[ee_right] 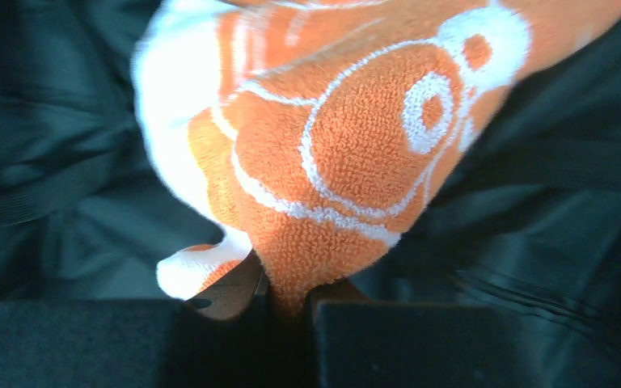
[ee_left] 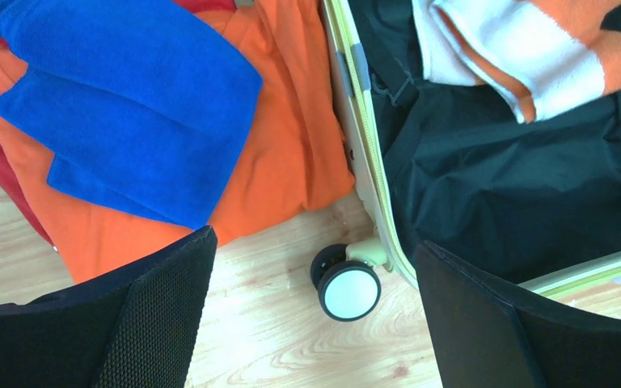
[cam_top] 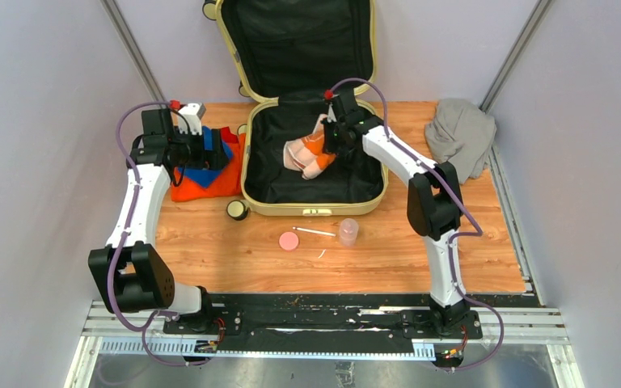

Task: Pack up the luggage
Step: Place the clothes in the luggage.

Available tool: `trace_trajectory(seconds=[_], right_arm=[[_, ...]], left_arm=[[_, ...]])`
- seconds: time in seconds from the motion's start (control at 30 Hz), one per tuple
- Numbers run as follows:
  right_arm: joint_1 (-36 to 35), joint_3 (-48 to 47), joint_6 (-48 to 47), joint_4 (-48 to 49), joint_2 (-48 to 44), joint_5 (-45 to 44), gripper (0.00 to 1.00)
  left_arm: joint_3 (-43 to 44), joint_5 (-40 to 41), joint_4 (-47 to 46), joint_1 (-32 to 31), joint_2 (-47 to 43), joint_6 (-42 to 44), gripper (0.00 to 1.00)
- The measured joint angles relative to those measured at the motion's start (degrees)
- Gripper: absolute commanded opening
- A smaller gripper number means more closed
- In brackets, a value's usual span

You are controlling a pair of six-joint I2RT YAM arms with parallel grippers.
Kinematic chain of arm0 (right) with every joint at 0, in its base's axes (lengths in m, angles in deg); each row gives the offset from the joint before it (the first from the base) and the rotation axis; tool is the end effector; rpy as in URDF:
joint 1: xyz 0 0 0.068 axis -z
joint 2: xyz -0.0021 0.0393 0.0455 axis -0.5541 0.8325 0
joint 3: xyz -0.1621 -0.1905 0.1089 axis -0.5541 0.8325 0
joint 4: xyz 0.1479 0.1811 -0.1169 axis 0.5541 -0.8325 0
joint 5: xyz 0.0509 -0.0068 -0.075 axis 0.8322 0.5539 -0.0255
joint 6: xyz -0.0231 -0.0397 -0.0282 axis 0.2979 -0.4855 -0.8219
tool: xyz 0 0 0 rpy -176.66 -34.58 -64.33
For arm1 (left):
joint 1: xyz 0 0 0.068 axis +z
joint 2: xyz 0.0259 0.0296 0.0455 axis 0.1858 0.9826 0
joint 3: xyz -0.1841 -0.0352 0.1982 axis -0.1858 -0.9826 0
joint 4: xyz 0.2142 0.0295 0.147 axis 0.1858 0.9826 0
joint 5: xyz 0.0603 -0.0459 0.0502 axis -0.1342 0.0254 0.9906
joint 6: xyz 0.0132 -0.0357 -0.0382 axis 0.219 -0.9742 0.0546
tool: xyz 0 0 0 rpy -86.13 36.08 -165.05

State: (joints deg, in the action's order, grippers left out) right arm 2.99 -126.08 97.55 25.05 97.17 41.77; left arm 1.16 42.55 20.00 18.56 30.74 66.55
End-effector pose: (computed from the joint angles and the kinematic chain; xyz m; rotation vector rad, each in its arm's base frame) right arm 0.4252 0.2572 0.2777 -0.3804 2.2491 0.5655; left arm 0.3008 0.0269 0.3287 0.1659 2.2426 -0.3536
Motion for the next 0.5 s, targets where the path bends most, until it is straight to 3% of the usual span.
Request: trace_trajectory(seconds=[0.2, 0.5], right_arm=[[4.57, 1.68, 0.24, -2.51, 3.67, -4.79, 0.0], [5.2, 2.78, 2.51, -2.99, 3.56, -13.29, 0.0]], left_arm=[[-1.01, 0.79, 0.39, 0.0, 0.0, 0.79, 0.97], [-1.33, 1.64, 0.42, 0.0, 0.07, 1.6, 0.97]])
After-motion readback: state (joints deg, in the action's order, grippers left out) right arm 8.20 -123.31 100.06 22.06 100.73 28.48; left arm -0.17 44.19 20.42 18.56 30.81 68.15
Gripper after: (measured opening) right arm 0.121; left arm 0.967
